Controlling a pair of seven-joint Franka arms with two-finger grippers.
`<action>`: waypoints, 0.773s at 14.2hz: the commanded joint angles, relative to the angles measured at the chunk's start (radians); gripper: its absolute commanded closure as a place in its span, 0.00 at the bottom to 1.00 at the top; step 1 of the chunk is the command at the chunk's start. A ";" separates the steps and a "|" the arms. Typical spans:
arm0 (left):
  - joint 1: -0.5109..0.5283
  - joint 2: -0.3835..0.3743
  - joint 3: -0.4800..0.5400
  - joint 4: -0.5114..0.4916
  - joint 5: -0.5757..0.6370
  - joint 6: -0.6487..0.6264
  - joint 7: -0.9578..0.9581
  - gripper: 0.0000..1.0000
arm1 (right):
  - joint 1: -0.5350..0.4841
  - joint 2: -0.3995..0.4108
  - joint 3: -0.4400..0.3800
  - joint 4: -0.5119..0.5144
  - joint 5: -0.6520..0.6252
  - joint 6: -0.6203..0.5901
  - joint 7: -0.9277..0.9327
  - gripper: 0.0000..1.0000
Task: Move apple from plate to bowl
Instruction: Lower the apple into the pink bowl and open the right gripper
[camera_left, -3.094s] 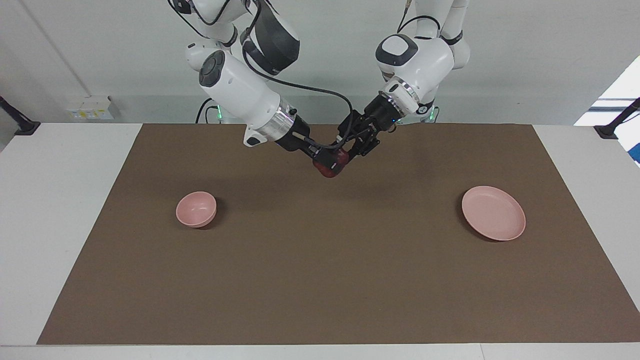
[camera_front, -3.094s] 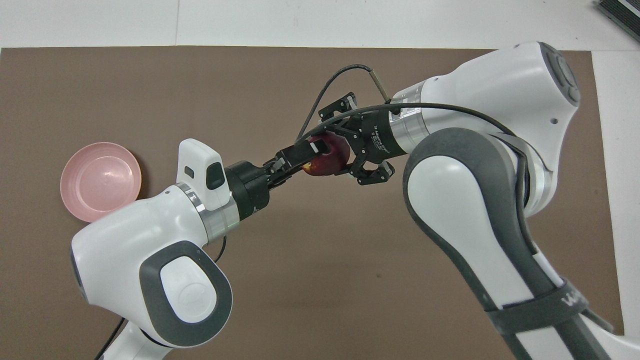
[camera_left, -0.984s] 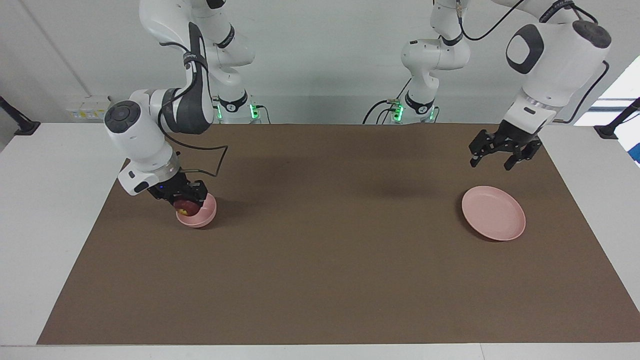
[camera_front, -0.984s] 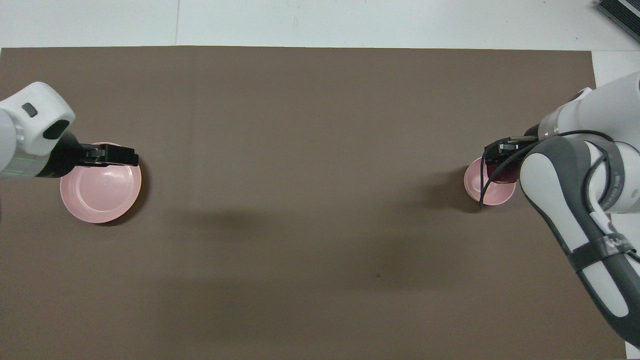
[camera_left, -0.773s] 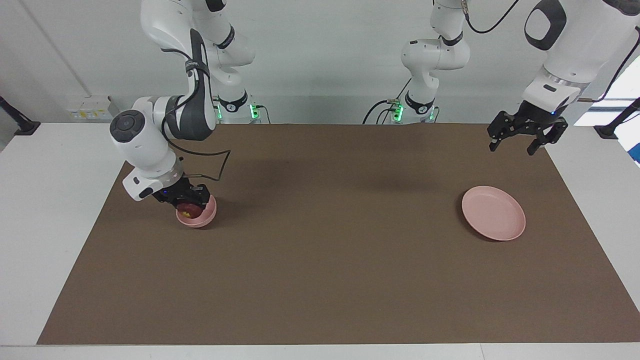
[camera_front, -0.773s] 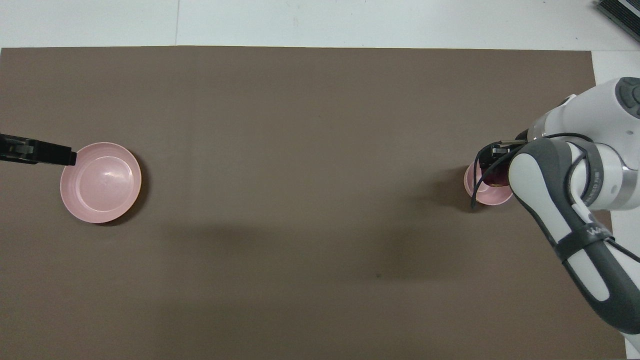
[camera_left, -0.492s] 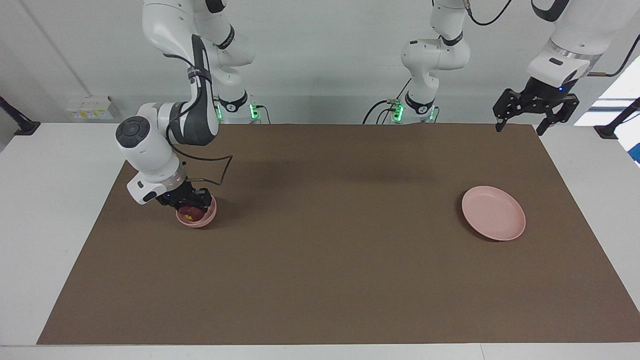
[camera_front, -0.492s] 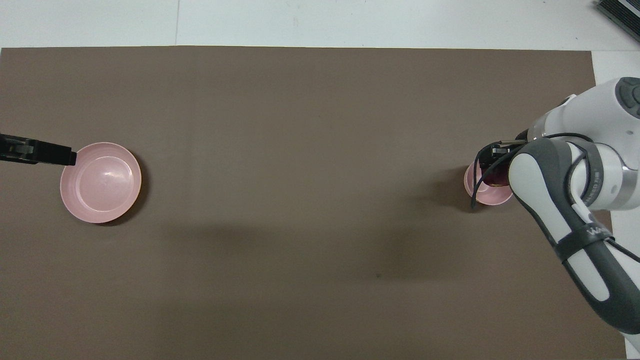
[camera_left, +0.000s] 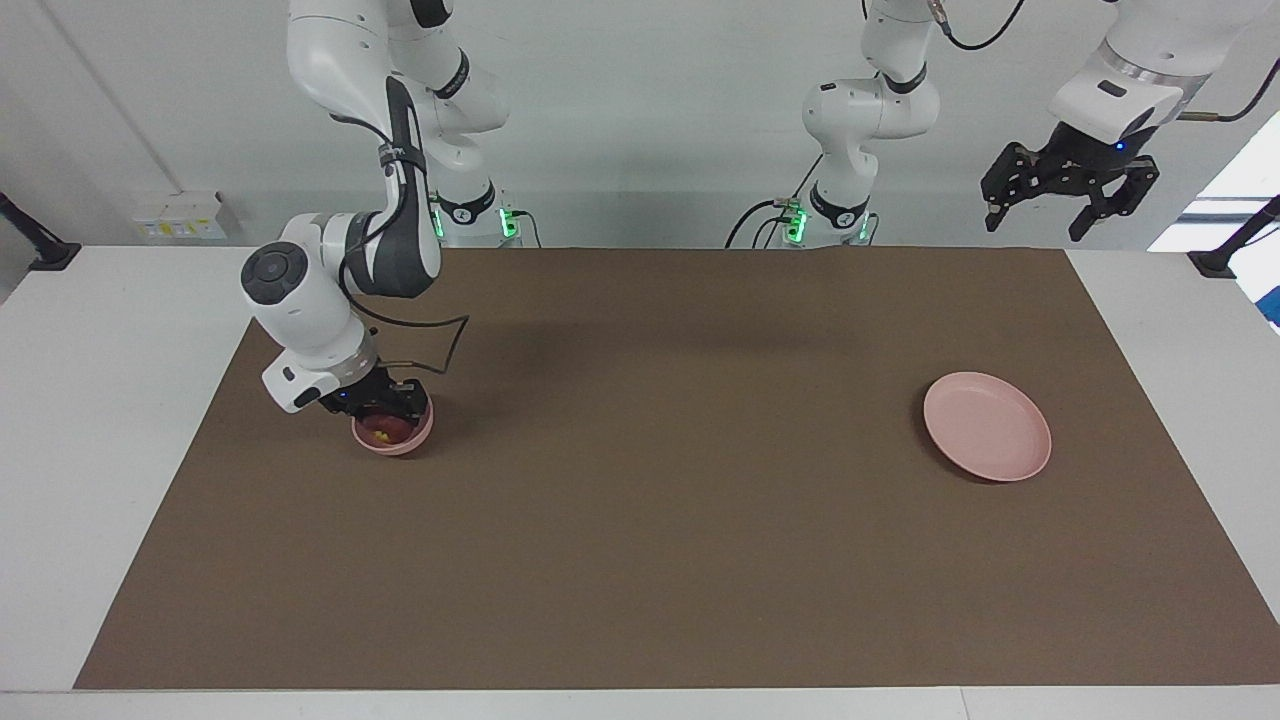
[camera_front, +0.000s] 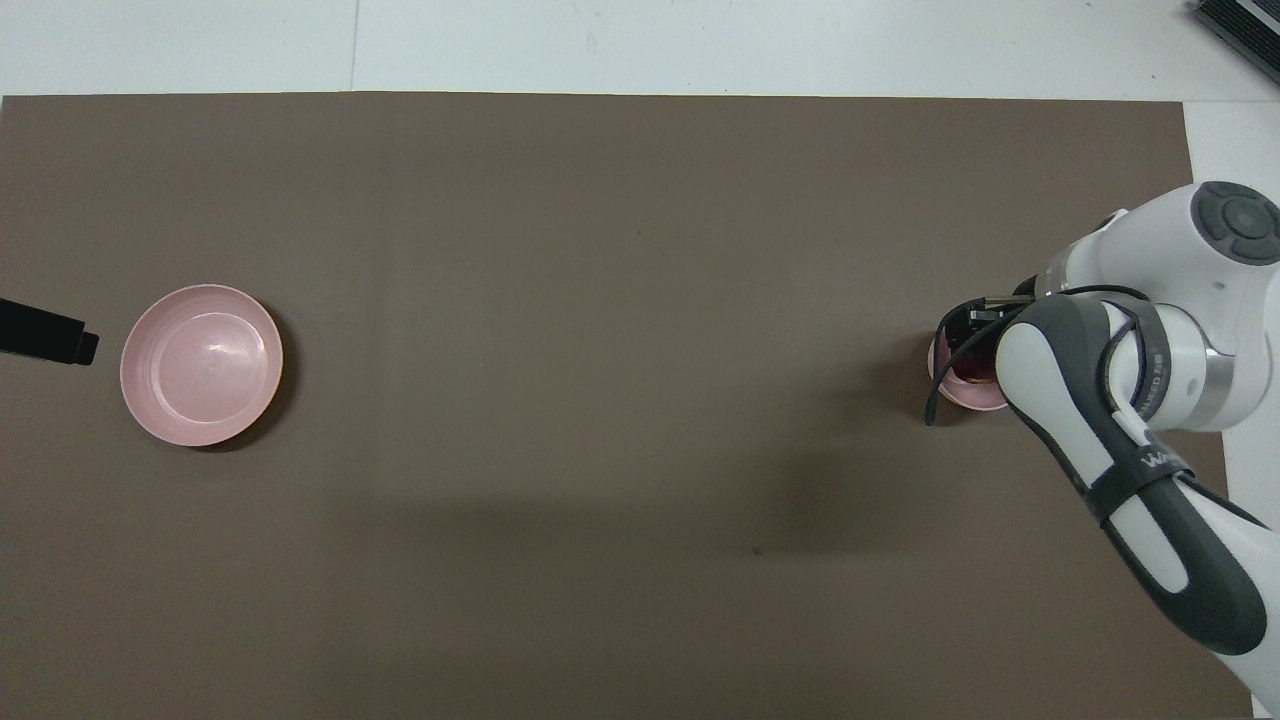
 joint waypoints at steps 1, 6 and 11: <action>0.021 -0.001 -0.013 0.016 0.005 -0.030 0.009 0.00 | -0.011 -0.009 0.009 -0.028 -0.021 0.042 -0.012 1.00; 0.016 -0.035 -0.007 -0.041 0.005 -0.019 0.002 0.00 | -0.012 0.002 0.009 -0.039 -0.021 0.046 -0.010 1.00; 0.028 -0.035 -0.007 -0.041 0.005 -0.019 -0.014 0.00 | -0.016 0.011 0.009 -0.041 -0.021 0.059 -0.013 1.00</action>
